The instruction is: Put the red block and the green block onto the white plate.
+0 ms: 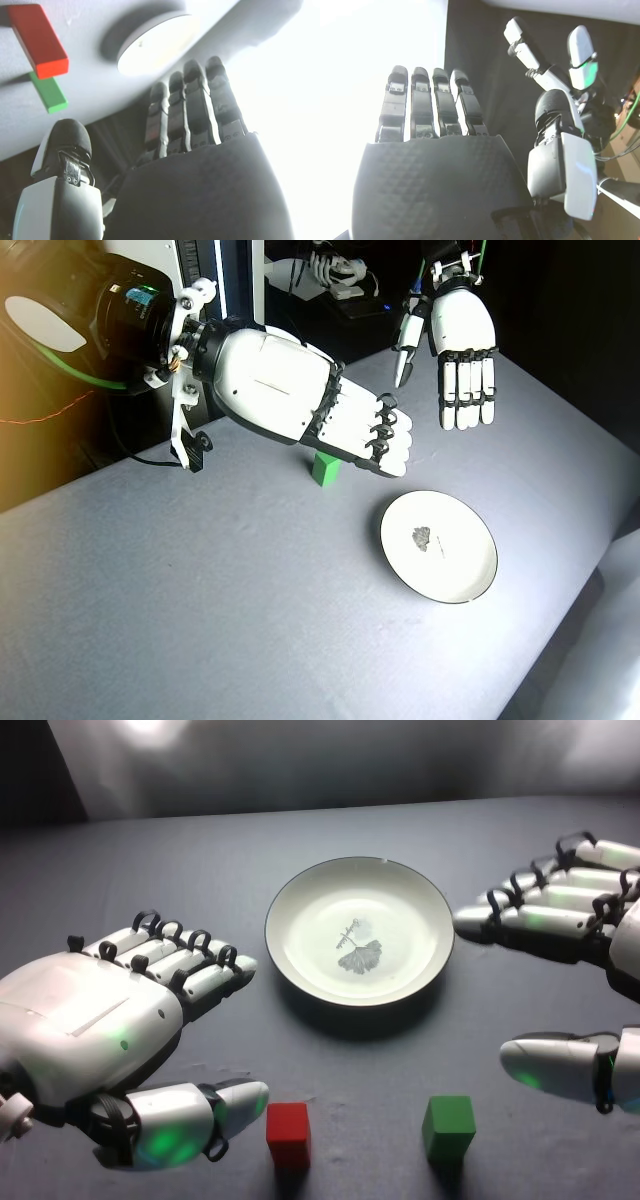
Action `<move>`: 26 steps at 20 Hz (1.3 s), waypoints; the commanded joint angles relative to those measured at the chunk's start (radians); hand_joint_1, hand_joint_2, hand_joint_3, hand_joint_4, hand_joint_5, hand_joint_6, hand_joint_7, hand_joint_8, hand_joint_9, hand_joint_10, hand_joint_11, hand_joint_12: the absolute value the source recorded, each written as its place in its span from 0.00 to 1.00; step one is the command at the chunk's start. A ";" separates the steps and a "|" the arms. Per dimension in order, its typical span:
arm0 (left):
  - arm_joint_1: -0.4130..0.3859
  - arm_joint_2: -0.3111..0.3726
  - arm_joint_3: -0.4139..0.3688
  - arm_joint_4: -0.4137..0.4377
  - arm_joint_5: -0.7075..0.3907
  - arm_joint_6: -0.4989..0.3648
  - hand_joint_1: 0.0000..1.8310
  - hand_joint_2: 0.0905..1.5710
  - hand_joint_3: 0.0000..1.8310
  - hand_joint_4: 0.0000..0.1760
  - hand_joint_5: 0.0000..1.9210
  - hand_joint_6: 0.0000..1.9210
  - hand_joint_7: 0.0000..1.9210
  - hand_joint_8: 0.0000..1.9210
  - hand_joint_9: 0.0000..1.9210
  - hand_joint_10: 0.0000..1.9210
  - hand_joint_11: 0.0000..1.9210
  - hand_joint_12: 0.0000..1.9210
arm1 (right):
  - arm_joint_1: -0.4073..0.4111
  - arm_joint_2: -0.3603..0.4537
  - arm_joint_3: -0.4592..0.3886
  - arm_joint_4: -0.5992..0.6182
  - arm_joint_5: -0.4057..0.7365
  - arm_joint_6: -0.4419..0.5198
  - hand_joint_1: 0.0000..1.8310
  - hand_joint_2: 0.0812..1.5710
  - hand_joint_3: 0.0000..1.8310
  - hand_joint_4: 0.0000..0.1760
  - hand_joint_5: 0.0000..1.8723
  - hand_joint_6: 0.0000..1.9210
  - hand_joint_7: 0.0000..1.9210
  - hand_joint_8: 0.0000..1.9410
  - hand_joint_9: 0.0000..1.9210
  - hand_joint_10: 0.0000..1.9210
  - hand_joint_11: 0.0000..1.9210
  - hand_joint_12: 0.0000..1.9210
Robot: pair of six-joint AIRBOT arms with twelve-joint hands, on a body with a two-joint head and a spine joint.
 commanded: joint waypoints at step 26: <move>0.141 -0.167 0.012 0.056 -0.251 -0.007 0.13 0.69 0.00 0.64 0.15 0.00 0.06 0.00 0.02 0.00 0.00 0.13 | 0.074 -0.199 -0.069 0.634 0.119 -0.635 0.15 0.50 0.00 0.67 0.17 0.01 0.00 0.00 0.00 0.00 0.01 0.01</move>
